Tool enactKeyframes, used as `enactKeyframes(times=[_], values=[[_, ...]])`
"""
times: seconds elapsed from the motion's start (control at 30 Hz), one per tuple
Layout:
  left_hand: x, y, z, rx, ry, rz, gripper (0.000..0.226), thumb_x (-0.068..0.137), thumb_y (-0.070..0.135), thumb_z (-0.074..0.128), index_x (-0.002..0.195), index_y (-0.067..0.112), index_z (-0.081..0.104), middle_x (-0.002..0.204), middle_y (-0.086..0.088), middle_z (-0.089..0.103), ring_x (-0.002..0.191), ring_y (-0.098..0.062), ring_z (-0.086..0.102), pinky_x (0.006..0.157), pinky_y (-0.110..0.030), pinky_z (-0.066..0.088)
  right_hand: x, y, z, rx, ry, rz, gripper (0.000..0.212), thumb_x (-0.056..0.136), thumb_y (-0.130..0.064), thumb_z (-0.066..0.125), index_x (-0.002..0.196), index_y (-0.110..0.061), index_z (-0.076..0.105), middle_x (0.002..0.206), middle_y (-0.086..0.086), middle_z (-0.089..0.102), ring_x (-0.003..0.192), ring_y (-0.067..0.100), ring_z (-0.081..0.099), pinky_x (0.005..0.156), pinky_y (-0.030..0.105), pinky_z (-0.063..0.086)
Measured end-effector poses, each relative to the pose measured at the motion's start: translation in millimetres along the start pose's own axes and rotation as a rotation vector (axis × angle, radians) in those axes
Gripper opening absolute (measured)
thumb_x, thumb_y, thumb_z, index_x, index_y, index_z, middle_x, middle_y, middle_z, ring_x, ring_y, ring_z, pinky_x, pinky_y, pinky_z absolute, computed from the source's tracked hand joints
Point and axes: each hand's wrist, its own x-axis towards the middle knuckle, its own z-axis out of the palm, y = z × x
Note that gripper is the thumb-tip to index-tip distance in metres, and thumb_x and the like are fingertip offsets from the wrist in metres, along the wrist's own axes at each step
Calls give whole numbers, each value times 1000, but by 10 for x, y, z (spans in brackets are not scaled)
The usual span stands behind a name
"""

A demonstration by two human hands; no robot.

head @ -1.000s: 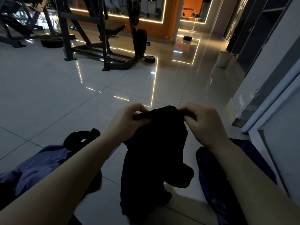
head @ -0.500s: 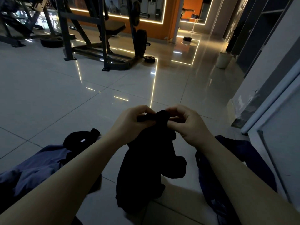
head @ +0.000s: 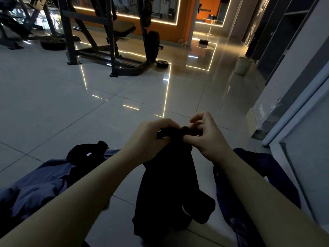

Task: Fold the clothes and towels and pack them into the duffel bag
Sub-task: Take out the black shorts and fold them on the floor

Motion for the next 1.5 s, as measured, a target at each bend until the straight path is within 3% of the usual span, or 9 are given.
enactKeyframes(times=[0.1, 0.27, 0.53, 0.73, 0.93, 1.03, 1.2, 1.3, 1.5], values=[[8, -9, 5, -114, 126, -92, 32, 84, 3, 67, 84, 34, 61, 85, 10, 67, 82, -8, 63, 73, -19, 46, 8, 7, -46, 17, 11, 7, 23, 81, -8, 72, 97, -16, 56, 92, 4, 63, 86, 15, 63, 76, 25, 54], [-10, -6, -49, -409, 176, -177, 19, 83, 6, 70, 81, 23, 62, 78, -1, 69, 69, -15, 65, 62, -30, 50, -6, 28, -81, 41, 25, 10, 10, 89, -11, 65, 94, -20, 67, 90, 4, 69, 82, 13, 67, 72, 23, 54], [-8, 12, 35, -74, 165, -134, 30, 83, 7, 69, 75, 34, 56, 81, 4, 66, 79, -12, 63, 68, -21, 47, -27, -60, 4, 59, 103, -74, 11, 86, -8, 67, 84, -19, 68, 85, 5, 69, 81, 16, 67, 74, 25, 56], [-15, -31, 149, 6, 120, -109, 10, 83, 7, 68, 87, 16, 65, 83, -2, 68, 77, -15, 63, 67, -16, 46, -11, -56, 105, -191, 128, -94, 6, 88, -16, 66, 86, -22, 65, 86, -2, 66, 84, 13, 63, 77, 30, 54], [-34, 37, 143, -109, 22, -159, 43, 86, 9, 66, 112, 36, 44, 91, 0, 66, 78, -14, 66, 63, -17, 52, -7, -31, 72, -188, 39, -35, 14, 85, -16, 70, 92, -26, 64, 93, -8, 63, 83, 12, 62, 73, 26, 53], [-56, 100, 100, -182, -84, -144, 64, 89, 6, 61, 123, 53, 36, 92, -4, 66, 77, -20, 67, 68, -31, 59, -33, -16, 132, -175, 82, -106, 32, 83, -10, 71, 104, -28, 54, 99, -8, 59, 87, 11, 62, 76, 29, 55], [-38, 87, 32, -282, -95, -193, 44, 91, 6, 58, 120, 39, 53, 107, -3, 65, 97, -15, 65, 84, -37, 57, -55, -40, 84, -165, 100, -171, 30, 82, -14, 73, 96, -24, 49, 90, -4, 59, 75, 8, 61, 71, 27, 56], [-35, 66, 42, -272, -90, -190, 50, 91, 6, 58, 119, 46, 50, 96, -1, 66, 91, -17, 66, 82, -34, 58, -83, -61, 85, -204, 71, -226, 5, 90, -14, 63, 92, -19, 61, 86, -6, 64, 80, 8, 64, 74, 29, 56], [-31, 82, 83, -136, -37, -99, 39, 91, 2, 57, 106, 38, 58, 97, 15, 65, 93, -1, 62, 81, -10, 49, -70, -45, 70, -203, 105, -89, 28, 85, -14, 68, 92, -29, 45, 100, -1, 57, 79, 23, 62, 70, 36, 56]])
